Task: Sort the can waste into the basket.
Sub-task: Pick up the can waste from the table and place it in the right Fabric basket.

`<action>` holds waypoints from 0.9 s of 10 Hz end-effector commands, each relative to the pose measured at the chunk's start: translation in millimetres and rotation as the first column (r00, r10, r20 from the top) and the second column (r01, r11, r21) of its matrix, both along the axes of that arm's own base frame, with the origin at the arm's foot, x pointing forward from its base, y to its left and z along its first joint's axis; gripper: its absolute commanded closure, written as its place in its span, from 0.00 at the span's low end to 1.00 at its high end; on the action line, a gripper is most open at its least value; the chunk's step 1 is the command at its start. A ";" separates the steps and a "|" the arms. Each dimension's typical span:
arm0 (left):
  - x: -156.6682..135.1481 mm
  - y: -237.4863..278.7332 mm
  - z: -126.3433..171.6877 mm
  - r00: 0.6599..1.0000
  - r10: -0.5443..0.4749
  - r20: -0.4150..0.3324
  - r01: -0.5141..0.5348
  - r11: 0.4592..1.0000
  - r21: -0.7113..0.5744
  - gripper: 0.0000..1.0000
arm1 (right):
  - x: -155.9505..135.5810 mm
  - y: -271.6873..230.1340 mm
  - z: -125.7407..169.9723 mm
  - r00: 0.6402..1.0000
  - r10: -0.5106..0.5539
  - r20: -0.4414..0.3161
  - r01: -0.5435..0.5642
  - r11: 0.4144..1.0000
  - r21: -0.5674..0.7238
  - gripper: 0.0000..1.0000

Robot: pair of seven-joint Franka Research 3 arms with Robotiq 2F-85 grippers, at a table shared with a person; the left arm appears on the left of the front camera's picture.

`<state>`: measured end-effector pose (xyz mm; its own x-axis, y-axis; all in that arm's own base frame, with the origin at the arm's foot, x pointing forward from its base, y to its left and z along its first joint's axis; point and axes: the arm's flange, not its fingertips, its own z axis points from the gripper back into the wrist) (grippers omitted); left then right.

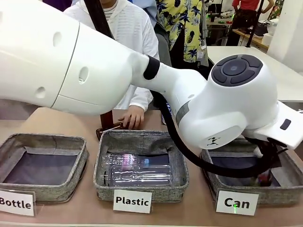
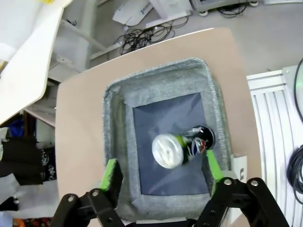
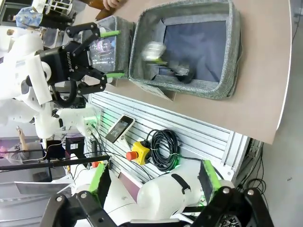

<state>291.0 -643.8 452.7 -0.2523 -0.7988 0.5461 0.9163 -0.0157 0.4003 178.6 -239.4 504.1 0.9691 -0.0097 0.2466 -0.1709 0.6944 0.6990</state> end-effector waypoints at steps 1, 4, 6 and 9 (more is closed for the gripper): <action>-1.7 6.2 6.4 0.996 0.071 0.044 -0.071 0.997 -0.015 0.00 | -2.9 0.7 1.3 1.000 0.003 0.014 -0.003 1.000 0.001 0.00; 4.7 21.8 16.7 0.996 0.087 0.013 -0.087 0.996 -0.007 0.00 | -2.9 0.7 1.3 1.000 0.003 0.014 -0.003 1.000 0.001 0.00; 0.7 49.3 40.1 0.988 0.099 -0.120 -0.089 0.992 0.084 0.00 | 1.2 3.4 2.4 0.998 0.050 0.027 -0.052 0.998 0.042 0.00; 2.3 144.3 100.8 0.903 0.099 -0.418 0.013 0.966 0.259 0.00 | 32.6 47.2 1.3 0.987 0.156 -0.033 -0.156 0.988 0.010 0.00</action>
